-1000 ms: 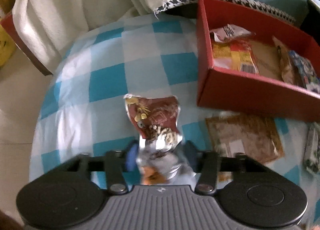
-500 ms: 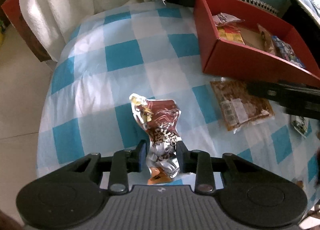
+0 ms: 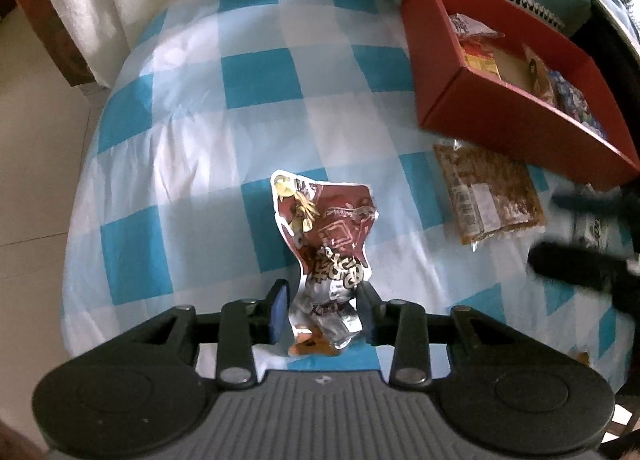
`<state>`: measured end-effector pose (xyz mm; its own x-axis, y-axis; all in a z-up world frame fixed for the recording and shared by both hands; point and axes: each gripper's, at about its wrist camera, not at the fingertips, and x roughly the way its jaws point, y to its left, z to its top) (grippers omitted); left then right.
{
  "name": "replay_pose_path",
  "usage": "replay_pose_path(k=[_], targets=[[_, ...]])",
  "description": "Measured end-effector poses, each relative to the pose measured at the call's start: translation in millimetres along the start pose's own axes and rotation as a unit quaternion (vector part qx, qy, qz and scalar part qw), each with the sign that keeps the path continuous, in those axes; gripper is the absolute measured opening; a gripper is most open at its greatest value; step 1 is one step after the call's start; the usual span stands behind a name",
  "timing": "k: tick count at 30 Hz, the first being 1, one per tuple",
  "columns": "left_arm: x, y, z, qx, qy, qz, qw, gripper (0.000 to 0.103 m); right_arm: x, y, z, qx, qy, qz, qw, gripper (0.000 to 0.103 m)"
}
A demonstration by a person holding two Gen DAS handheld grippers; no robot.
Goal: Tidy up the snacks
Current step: 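Lower the left tool onto the silver-brown snack bag while the right moves toward the brown flat packet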
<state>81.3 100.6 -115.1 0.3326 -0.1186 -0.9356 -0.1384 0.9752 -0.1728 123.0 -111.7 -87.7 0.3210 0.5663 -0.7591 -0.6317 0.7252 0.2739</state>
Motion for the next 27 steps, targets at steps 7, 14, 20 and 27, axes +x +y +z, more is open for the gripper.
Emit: replay_pose_path(k=[7,14,20,27], targets=[[3.4,-2.0,1.1,0.006,0.008,0.004,0.9999,0.035,40.8,-27.4,26.8,0.022,0.020,-0.067,0.997,0.099],[4.4,-3.6,2.9,0.012,0.012,0.001,0.9999,0.039,56.1,-35.9,25.6,0.043,0.026,-0.059,0.997,0.103],[4.3,-3.6,1.9,0.018,0.011,0.001,0.9998,0.040,51.0,-12.6,-5.6,0.031,0.077,0.032,0.996,0.103],[3.2,2.8,-0.5,0.006,0.009,0.002,0.9999,0.040,33.7,8.4,-6.6,-0.041,0.046,-0.061,0.996,0.100]])
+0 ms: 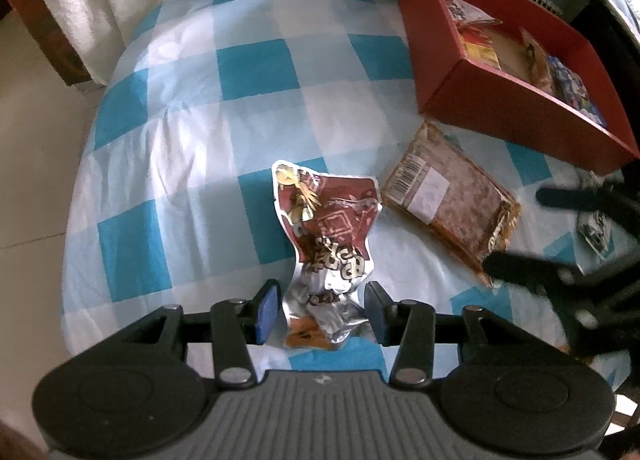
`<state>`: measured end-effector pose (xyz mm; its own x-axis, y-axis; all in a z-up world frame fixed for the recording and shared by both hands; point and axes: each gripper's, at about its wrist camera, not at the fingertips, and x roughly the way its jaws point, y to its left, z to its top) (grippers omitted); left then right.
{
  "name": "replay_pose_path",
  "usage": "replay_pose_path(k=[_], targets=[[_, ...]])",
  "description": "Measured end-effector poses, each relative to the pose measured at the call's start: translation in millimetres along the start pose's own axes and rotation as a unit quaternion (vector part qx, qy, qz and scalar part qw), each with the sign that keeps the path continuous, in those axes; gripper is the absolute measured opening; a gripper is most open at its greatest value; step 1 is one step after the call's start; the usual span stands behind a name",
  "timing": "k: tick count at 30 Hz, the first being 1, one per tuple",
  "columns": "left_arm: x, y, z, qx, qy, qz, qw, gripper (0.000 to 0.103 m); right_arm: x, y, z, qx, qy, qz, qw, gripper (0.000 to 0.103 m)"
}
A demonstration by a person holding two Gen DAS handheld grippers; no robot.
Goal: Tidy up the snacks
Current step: 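Lower the left tool onto the silver-brown snack bag while the right moves toward the brown flat packet, then grasp the brown flat packet with the right tool while the left holds the silver-brown bag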
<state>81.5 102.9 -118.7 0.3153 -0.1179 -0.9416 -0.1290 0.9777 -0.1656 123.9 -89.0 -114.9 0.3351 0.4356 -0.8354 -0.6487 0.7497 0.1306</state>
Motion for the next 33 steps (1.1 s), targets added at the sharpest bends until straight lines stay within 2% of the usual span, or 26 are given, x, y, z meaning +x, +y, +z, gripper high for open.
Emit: replay_pose_path(k=[6,10,13,18,22,23,26,28,31,33], targets=[[-1.1,3.5,-2.0,-0.007,-0.001,0.008,0.9999,0.039,35.6,23.4,24.2,-0.097,0.048,-0.038,0.993,0.100],[-1.6,7.7,-2.6,-0.011,-0.002,-0.003,0.9999,0.044,53.9,32.7,27.0,-0.145,0.075,-0.065,0.984,0.103],[-0.2,2.4,-2.9,0.003,-0.006,0.004,1.0000,0.046,59.9,35.2,29.0,-0.140,0.072,-0.072,0.985,0.103],[0.4,-3.1,-5.3,0.036,-0.033,0.051,0.9975,0.055,62.0,36.3,21.7,-0.134,0.042,-0.073,0.987,0.103],[1.2,4.8,-5.9,0.016,-0.043,0.047,0.9978,0.061,54.2,35.9,19.8,-0.134,0.041,-0.078,0.987,0.103],[0.7,6.1,-6.2,0.013,-0.047,0.051,0.9975,0.066,53.8,36.7,20.7,-0.127,0.044,-0.084,0.987,0.103],[6.0,8.2,-7.1,0.010,-0.045,0.073,0.9963,0.083,46.7,37.7,17.4,-0.121,0.044,-0.084,0.988,0.094],[9.3,3.6,-10.5,0.021,-0.052,0.087,0.9946,0.086,38.2,36.8,12.1,-0.113,0.039,-0.079,0.990,0.079],[8.6,-5.6,-14.2,0.041,-0.054,0.078,0.9946,0.080,24.1,36.5,-5.1,-0.098,0.041,-0.079,0.991,0.078],[6.4,-12.5,-15.9,0.049,-0.062,0.076,0.9939,0.068,14.3,34.5,-22.0,-0.082,0.041,-0.081,0.992,0.078]])
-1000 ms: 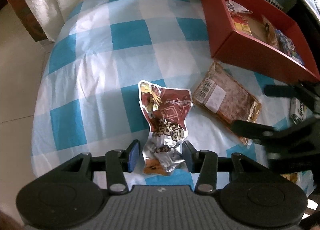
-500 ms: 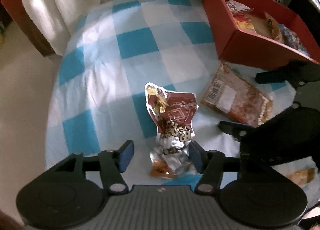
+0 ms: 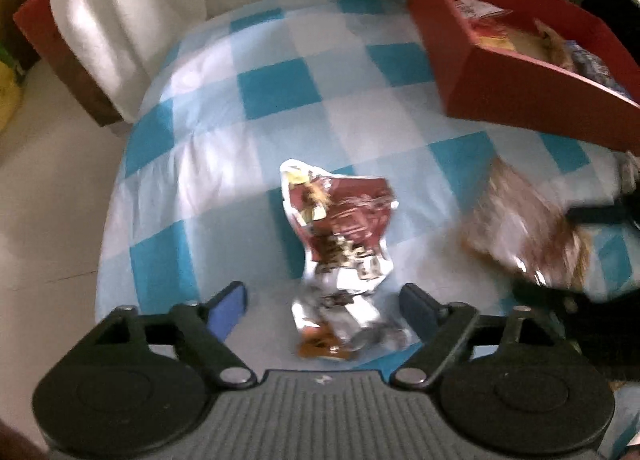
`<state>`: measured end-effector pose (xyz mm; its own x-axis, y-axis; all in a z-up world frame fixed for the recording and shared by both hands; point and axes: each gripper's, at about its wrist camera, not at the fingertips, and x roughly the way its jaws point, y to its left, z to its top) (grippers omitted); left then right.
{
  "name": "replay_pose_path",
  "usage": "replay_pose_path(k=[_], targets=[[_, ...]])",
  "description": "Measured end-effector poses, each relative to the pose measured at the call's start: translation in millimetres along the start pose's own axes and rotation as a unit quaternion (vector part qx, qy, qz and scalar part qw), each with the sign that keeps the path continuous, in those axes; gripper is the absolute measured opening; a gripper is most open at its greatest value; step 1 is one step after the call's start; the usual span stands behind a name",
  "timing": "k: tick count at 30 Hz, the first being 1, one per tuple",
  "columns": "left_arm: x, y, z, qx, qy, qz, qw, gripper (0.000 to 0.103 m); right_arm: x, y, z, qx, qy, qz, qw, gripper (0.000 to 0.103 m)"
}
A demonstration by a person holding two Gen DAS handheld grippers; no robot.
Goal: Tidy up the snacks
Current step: 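Grasp the brown flat packet with the right tool while the left holds the silver-brown bag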
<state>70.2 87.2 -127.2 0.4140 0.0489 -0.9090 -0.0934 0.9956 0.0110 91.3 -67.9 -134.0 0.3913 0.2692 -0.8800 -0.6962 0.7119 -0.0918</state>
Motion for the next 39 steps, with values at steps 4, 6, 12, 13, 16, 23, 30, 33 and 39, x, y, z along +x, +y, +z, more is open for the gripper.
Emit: replay_pose_path(k=[4,6,12,13,16,23,30,33,39], targets=[[-7.7,-16.6,-2.4,0.031,-0.014,-0.003,0.9994,0.045,-19.0,-11.2,-33.3,0.065,-0.004,0.002,0.998,0.078],[-9.0,-20.9,-2.8,0.036,-0.018,0.010,0.9992,0.048,-26.0,-12.2,-41.1,0.077,-0.013,-0.019,0.997,0.078],[2.9,-1.0,0.3,-0.042,0.003,0.009,0.9991,0.088,-11.1,-7.6,-48.3,0.082,-0.012,-0.043,0.996,0.084],[3.9,1.2,-0.7,-0.055,0.001,0.005,0.9985,0.088,-9.2,-5.8,-48.4,0.081,-0.014,-0.047,0.995,0.087],[4.3,-3.4,-4.1,-0.075,-0.008,0.024,0.9969,0.094,-1.9,-1.4,-50.7,0.083,-0.018,-0.042,0.995,0.103],[2.2,-7.1,-7.2,-0.105,-0.012,0.032,0.9939,0.086,1.7,-7.2,-50.0,0.100,-0.035,-0.019,0.994,0.103],[-13.3,-35.1,-8.2,-0.048,-0.024,0.024,0.9983,0.037,-9.4,-14.9,-46.0,0.096,-0.024,-0.006,0.995,0.072],[-17.8,-34.8,-6.5,-0.059,-0.024,0.007,0.9979,0.035,-12.5,-10.6,-45.9,0.089,-0.027,-0.005,0.996,0.072],[-29.3,-34.8,-5.0,-0.065,-0.037,-0.004,0.9972,0.025,-32.1,-19.6,-46.2,0.109,-0.056,-0.003,0.992,0.072]])
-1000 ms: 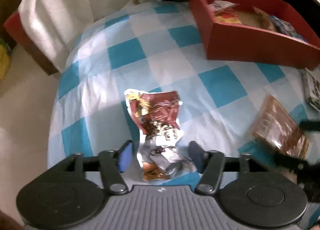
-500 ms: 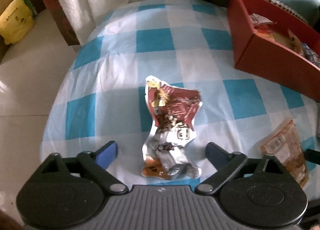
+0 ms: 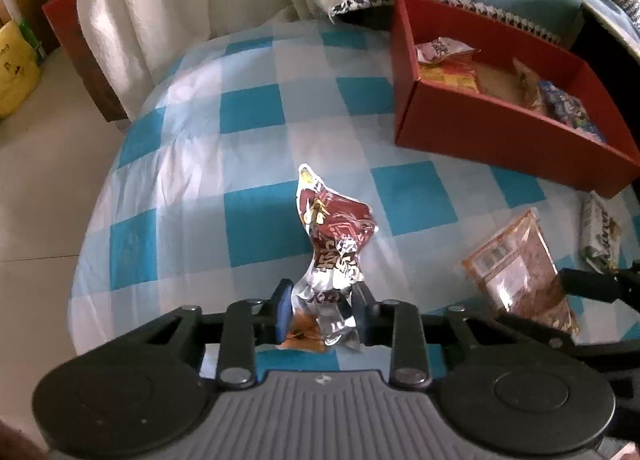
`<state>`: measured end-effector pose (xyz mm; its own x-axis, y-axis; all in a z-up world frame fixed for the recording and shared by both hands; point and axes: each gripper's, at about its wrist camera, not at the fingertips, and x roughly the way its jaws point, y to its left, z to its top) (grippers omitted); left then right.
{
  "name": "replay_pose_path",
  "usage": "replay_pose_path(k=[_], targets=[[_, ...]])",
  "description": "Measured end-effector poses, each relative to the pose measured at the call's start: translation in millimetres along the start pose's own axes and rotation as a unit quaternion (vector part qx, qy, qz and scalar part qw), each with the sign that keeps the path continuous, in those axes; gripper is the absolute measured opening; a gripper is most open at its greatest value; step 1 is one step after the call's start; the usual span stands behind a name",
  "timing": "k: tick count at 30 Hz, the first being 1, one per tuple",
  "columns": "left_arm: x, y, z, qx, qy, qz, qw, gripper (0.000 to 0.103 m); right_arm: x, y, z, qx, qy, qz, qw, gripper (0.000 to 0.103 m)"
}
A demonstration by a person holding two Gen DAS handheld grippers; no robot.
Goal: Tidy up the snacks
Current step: 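Grasp the brown flat packet with the right tool while the left holds the silver-brown bag, then lift both packets and carry them over the red box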
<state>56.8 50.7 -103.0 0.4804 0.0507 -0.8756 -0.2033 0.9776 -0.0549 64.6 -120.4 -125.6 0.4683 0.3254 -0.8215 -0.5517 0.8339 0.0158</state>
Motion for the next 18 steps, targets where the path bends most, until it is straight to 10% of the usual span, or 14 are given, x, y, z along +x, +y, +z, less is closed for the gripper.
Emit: replay_pose_path(k=[12,18], targets=[[23.4,-15.2,2.2,0.009,-0.003,0.037,0.9993,0.048,-11.1,-14.2,-0.6,0.026,-0.008,-0.003,1.000,0.072],[17.6,-22.2,-1.2,0.015,-0.003,0.038,0.9992,0.033,-16.7,-19.4,2.4,0.034,-0.015,-0.004,0.999,0.072]])
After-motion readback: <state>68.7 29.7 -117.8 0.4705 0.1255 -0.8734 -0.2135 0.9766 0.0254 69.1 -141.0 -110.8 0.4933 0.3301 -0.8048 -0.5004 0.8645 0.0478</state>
